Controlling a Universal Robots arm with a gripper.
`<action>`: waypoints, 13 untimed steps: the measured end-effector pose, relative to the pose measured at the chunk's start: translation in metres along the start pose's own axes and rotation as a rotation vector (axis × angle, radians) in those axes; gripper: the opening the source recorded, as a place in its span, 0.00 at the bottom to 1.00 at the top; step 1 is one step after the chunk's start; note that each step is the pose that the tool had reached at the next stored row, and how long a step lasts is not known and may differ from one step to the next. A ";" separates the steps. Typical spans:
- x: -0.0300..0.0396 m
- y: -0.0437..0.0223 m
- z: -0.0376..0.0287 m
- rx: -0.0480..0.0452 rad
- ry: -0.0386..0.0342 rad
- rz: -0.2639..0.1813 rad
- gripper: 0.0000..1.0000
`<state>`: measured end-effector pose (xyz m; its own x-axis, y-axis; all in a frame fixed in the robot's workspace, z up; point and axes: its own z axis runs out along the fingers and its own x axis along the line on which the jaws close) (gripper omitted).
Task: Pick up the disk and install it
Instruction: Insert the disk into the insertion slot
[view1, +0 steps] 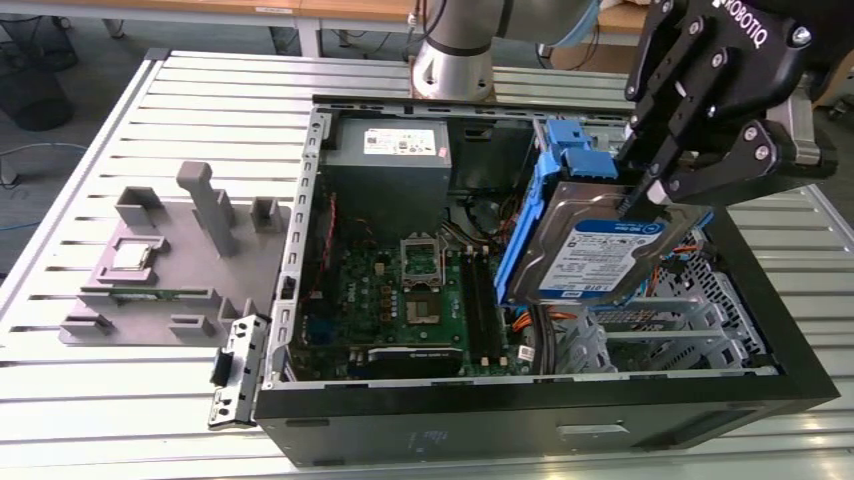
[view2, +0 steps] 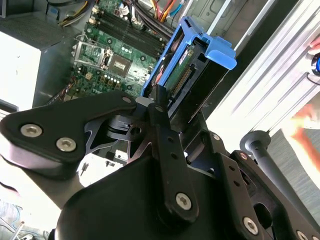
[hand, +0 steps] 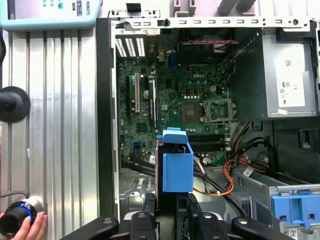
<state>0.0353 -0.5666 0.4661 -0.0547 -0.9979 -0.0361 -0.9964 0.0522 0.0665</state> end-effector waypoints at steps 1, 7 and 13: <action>-0.0001 -0.0026 -0.0001 -0.0003 0.0000 0.000 0.35; 0.0004 -0.0165 -0.0009 -0.0021 -0.0001 0.000 0.35; 0.0040 -0.0227 -0.0015 -0.0023 0.0000 0.000 0.35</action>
<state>0.0577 -0.5718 0.4659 -0.0548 -0.9978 -0.0361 -0.9963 0.0522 0.0688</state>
